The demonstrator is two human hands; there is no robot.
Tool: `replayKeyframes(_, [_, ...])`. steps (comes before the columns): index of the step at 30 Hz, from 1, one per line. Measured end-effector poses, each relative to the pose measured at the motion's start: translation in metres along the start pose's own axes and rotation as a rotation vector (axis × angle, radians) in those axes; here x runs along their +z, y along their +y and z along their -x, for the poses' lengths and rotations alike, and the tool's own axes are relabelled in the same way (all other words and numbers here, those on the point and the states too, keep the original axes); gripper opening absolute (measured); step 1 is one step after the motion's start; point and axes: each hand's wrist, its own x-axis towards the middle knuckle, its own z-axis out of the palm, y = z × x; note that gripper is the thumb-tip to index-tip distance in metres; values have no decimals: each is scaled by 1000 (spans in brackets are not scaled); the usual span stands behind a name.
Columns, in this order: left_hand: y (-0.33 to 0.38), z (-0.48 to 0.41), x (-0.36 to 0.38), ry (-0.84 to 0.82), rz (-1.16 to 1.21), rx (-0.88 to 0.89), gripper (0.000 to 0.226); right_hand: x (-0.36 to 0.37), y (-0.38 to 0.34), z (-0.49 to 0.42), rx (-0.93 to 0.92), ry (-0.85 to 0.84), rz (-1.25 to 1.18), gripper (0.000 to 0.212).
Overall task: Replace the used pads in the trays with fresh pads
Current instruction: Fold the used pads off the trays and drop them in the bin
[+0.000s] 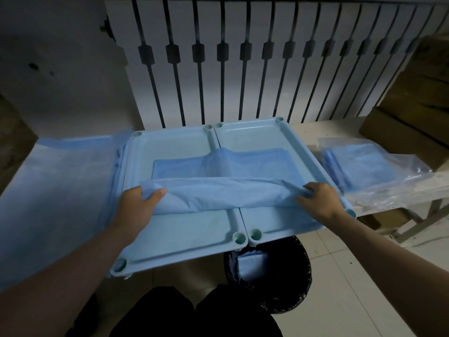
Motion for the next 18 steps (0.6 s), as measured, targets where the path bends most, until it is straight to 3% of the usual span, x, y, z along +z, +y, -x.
replayKeyframes(2, [0,-4,6,14,10,-4,41,-1,4,-7,80,-1,-101,26])
replayKeyframes(6, [10,-13,14,46,42,35,23,-5,-3,-26,167,149,-531,29])
replayKeyframes(8, [15,-24,16,75,57,78,18,-8,-14,-38,187,196,-654,17])
replayKeyframes(12, [20,-42,19,112,88,64,17,-5,-19,-61,243,141,-529,18])
replayKeyframes(15, [1,-51,18,-56,66,-162,22,7,-10,-68,327,77,-358,22])
replayKeyframes(18, [-11,-54,13,-136,133,-334,26,14,-4,-69,296,128,-343,18])
